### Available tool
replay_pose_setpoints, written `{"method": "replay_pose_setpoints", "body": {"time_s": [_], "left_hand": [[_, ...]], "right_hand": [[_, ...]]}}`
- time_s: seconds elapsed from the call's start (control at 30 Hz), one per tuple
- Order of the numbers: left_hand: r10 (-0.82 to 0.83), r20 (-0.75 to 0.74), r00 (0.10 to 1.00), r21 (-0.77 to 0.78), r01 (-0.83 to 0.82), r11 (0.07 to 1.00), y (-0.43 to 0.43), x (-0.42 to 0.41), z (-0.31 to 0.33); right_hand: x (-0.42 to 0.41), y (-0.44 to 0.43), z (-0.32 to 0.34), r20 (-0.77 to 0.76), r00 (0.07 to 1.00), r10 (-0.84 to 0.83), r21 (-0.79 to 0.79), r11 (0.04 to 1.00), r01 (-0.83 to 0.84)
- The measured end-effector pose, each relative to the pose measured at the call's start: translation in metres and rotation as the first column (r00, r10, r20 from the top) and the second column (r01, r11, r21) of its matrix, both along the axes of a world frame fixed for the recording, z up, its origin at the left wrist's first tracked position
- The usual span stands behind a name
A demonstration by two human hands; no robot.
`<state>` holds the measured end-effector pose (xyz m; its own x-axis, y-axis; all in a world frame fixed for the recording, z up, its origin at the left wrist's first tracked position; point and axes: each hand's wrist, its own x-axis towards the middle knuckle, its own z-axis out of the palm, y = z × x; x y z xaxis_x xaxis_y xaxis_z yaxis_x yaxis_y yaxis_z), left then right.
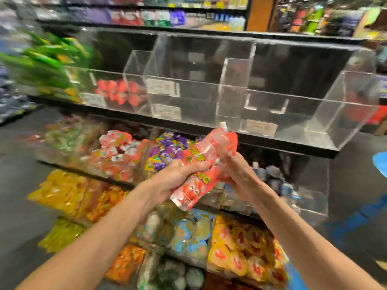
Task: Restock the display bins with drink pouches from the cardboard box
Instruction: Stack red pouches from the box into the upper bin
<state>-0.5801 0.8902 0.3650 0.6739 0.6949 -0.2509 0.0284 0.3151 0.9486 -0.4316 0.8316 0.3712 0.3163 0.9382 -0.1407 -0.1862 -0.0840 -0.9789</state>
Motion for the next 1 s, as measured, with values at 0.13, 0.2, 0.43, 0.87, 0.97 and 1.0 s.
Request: {"method": "replay_pose_setpoints", "body": {"time_s": [0.13,0.2,0.43,0.87,0.97,1.0], "left_hand": [[0.089,-0.058,0.994,0.118,-0.081,0.990,0.003,-0.061,0.026],[0.131,-0.062,0.989,0.151,-0.120,0.981,0.008,-0.092,0.037],[0.202,-0.141,0.969,0.196,-0.173,0.965,0.057,-0.188,0.050],[0.324,0.010,0.946,0.173,-0.321,0.931,0.283,-0.293,0.077],[0.259,0.116,0.959,0.171,-0.276,0.946,0.320,-0.286,0.106],[0.225,0.155,0.962,0.180,-0.251,0.951,0.332,-0.282,0.117]], "right_hand": [[-0.057,0.035,0.013,-0.099,0.990,0.098,0.068,0.993,-0.092],[-0.085,0.050,0.019,-0.156,0.968,0.196,0.118,0.977,-0.178],[-0.168,0.121,0.040,-0.192,0.945,0.264,0.216,0.951,-0.221],[-0.260,0.307,0.083,-0.136,0.955,-0.265,0.355,0.886,0.296],[-0.268,0.334,0.108,-0.125,0.885,-0.448,0.429,0.781,0.455],[-0.265,0.342,0.118,-0.115,0.861,-0.495,0.470,0.737,0.486]]}}
